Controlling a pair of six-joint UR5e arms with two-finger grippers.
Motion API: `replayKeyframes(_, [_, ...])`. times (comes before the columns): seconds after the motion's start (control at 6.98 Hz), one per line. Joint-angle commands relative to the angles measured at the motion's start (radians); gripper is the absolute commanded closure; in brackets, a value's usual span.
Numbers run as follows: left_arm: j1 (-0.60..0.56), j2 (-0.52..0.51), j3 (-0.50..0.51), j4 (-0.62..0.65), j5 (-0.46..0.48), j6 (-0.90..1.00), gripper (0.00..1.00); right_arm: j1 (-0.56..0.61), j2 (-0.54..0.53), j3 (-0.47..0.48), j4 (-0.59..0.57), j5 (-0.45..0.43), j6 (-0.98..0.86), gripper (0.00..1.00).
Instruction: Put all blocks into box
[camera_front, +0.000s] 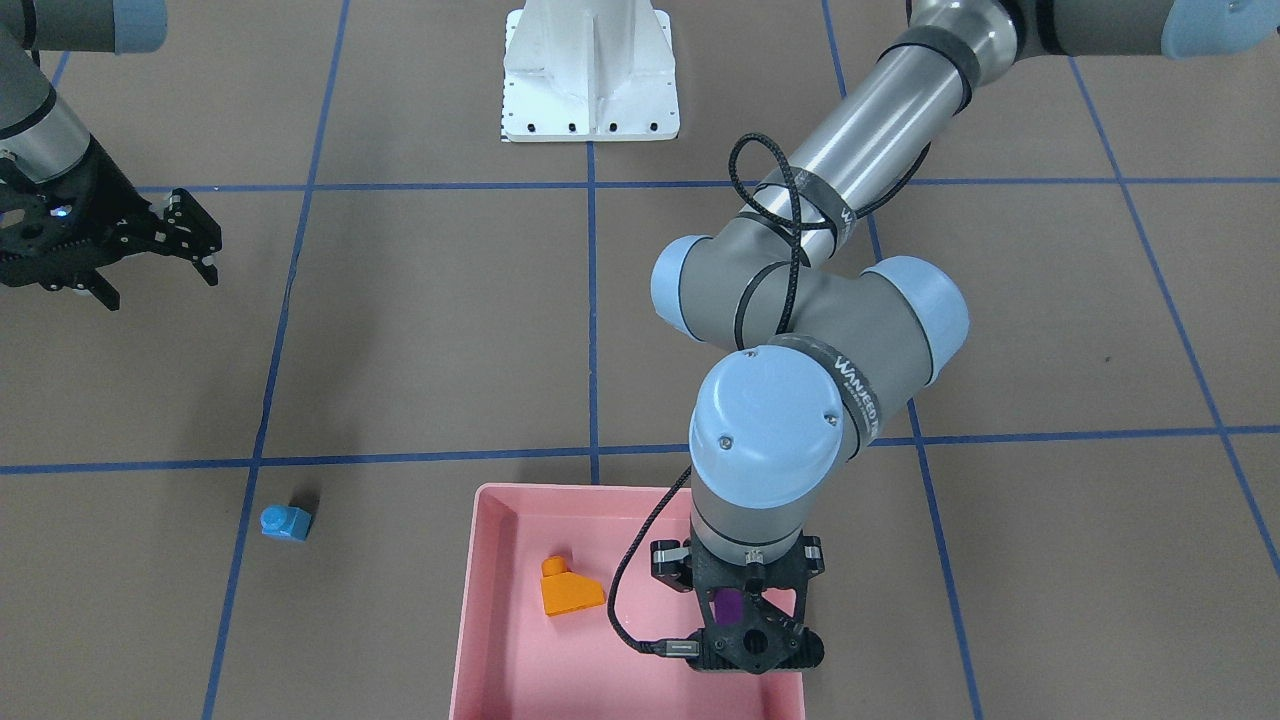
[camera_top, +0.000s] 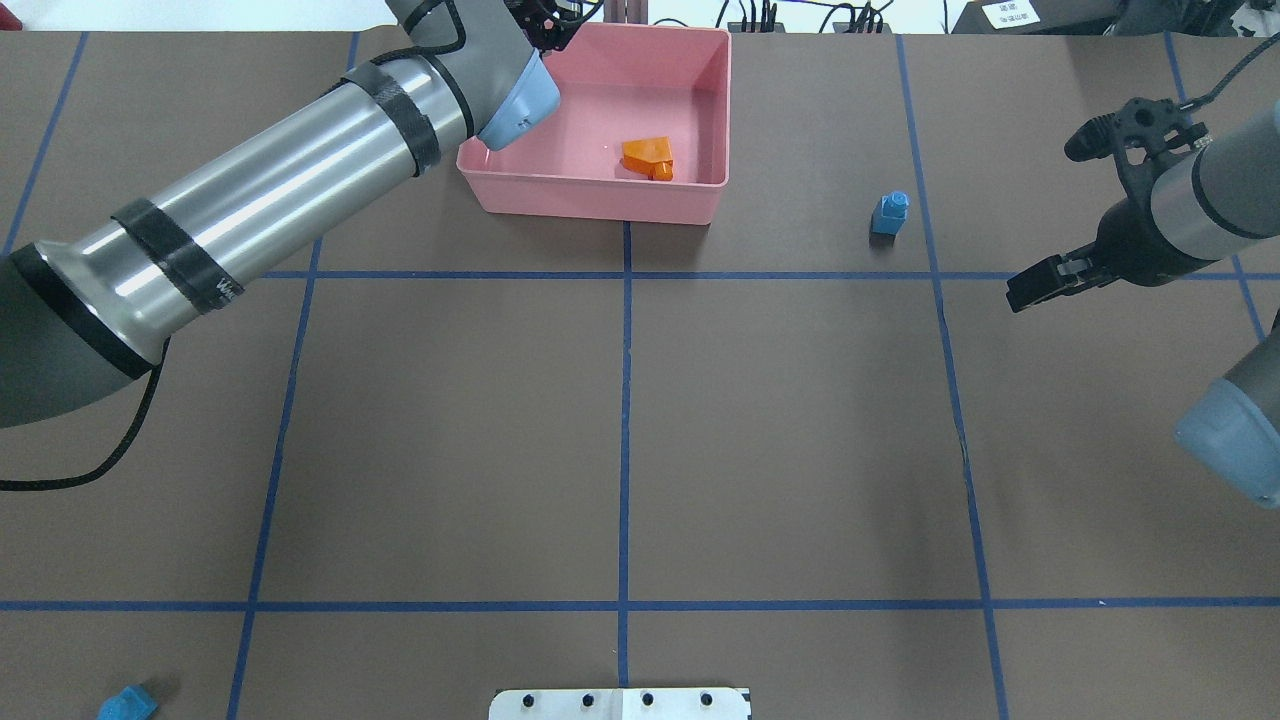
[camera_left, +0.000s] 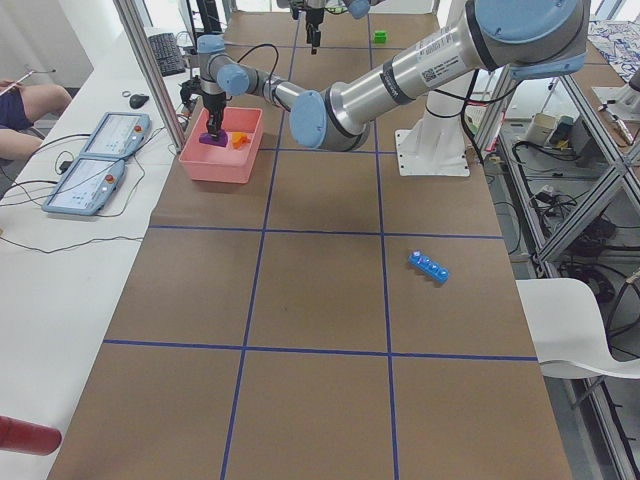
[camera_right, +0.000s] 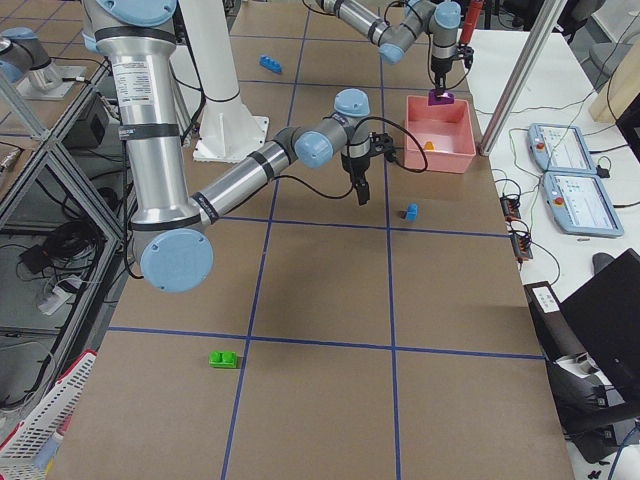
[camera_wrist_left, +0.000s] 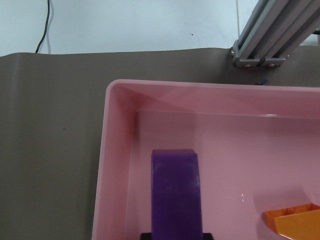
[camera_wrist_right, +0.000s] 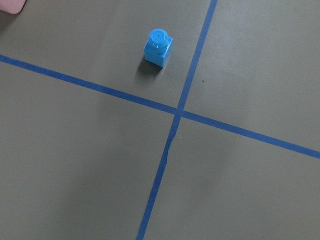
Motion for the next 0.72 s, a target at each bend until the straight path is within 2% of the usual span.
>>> replayKeyframes(0.0, [0.003, 0.041, -0.007, -0.002, -0.011, 0.073, 1.0, 0.001, 0.0, 0.0, 0.0, 0.0, 0.0, 0.0])
replayKeyframes(0.29, [0.003, 0.075, -0.025, 0.001, -0.014, 0.097, 1.0, 0.0, 0.0, -0.003, 0.0, 0.0, 0.0, 0.0])
replayKeyframes(0.43, [0.003, 0.077, -0.025, 0.001, -0.044, 0.097, 0.84, 0.0, 0.0, -0.002, 0.0, 0.0, 0.0, 0.0])
replayKeyframes(0.57, [0.003, 0.083, -0.028, 0.001, -0.061, 0.094, 0.53, 0.0, 0.0, -0.003, 0.0, 0.0, 0.0, 0.0])
